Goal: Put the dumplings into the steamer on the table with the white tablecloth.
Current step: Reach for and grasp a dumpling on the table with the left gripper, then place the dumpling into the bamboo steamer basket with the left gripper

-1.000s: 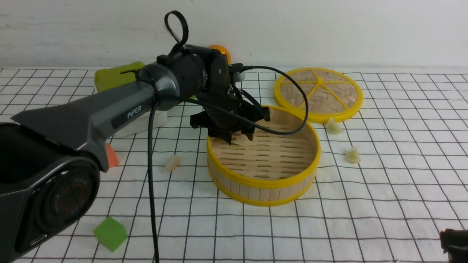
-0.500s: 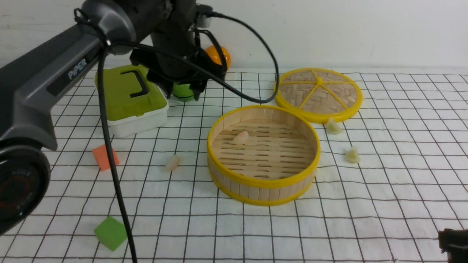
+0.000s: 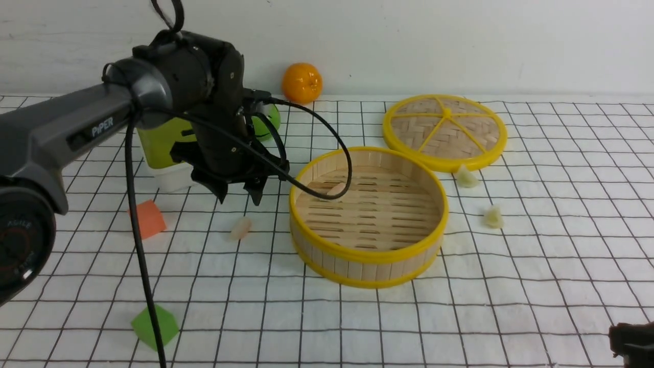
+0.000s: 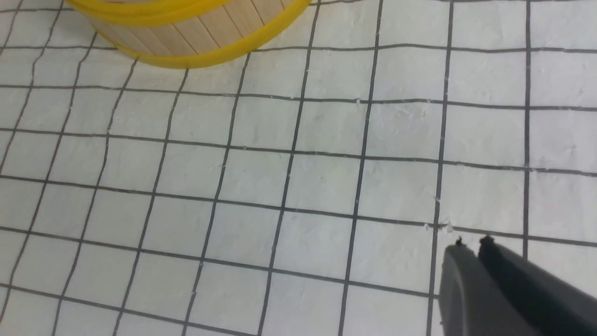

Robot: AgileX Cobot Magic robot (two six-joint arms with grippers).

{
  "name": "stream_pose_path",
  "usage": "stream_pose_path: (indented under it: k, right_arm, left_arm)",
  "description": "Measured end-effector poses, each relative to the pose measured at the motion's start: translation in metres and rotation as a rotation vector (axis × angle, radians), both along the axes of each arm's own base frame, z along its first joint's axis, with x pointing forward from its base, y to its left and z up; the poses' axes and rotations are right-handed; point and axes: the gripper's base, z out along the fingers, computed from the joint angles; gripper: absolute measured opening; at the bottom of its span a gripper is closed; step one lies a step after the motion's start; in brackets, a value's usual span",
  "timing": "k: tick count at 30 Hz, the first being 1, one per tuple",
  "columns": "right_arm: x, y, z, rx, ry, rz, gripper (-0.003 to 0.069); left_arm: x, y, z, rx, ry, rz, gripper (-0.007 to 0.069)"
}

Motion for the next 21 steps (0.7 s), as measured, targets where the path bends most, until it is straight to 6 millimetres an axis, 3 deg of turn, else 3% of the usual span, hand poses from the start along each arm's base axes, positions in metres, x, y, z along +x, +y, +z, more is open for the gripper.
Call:
stream_pose_path:
  k: [7, 10, 13, 16, 21]
  right_arm:
    - [0.000, 0.000, 0.000, 0.000, 0.004, 0.002, 0.0041]
    - [0.000, 0.000, 0.000, 0.000, 0.004, 0.002, 0.0041]
    - [0.000, 0.000, 0.000, 0.001, 0.004, 0.002, 0.0041]
    - [0.000, 0.000, 0.000, 0.001, 0.004, 0.002, 0.0041]
    - [0.000, 0.000, 0.000, 0.001, 0.004, 0.002, 0.0042]
  left_arm:
    - [0.005, -0.001, -0.038, 0.031, 0.086, 0.002, 0.0410]
    - [0.006, -0.001, -0.048, 0.041, 0.106, 0.002, 0.0367]
    - [0.007, -0.002, -0.055, 0.047, 0.113, 0.000, 0.0242]
    - [0.008, -0.001, -0.054, 0.051, 0.103, -0.003, 0.0190]
    - [0.012, -0.001, -0.034, 0.071, 0.094, 0.003, 0.0185]
